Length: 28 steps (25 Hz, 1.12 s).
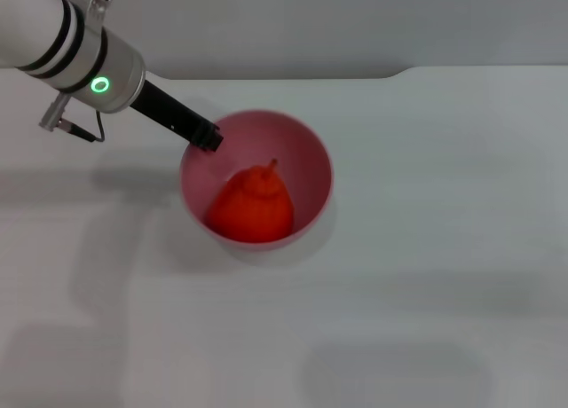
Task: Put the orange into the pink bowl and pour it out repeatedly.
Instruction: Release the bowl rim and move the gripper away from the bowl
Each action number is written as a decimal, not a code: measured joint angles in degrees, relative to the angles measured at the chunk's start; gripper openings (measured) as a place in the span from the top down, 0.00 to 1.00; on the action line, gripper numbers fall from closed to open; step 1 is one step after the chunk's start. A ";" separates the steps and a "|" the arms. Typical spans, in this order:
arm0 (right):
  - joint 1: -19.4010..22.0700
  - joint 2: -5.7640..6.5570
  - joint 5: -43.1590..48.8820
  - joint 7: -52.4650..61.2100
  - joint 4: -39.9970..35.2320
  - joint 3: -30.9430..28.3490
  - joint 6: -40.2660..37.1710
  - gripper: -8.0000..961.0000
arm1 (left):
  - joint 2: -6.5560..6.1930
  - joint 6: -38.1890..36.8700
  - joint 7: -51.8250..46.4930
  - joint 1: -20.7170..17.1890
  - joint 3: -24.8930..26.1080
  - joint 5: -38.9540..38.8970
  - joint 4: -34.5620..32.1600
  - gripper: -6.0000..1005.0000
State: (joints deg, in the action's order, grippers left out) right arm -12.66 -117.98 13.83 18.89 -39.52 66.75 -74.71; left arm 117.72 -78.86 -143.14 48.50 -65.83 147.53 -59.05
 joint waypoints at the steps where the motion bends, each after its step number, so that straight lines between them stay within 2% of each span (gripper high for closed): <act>1: 0.34 0.41 -0.19 0.01 0.37 -0.26 -0.09 0.45 | -0.02 -0.78 -0.63 0.05 0.00 0.00 -0.01 0.91; 4: 1.83 1.27 -0.68 0.37 1.57 -0.74 -0.28 0.45 | -0.14 -2.92 -1.12 0.19 -0.12 0.11 0.14 0.91; 8: 2.97 0.75 -0.69 -0.49 2.89 -1.48 -0.40 0.45 | -0.30 -5.46 -1.49 0.25 -0.18 0.37 0.19 0.91; 16: -0.27 0.03 -0.57 -0.77 6.07 -1.78 -0.46 0.45 | -0.47 -6.57 -1.82 -0.67 -0.85 2.18 0.62 0.91; 28: -2.76 -0.21 0.24 -0.71 7.92 -1.17 -0.53 0.45 | -0.25 -1.60 -1.88 -2.79 -3.32 2.68 3.75 0.91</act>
State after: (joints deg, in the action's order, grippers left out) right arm -15.42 -118.19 14.07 18.18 -31.60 65.59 -75.23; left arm 117.48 -80.46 -145.02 45.71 -69.15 150.21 -55.30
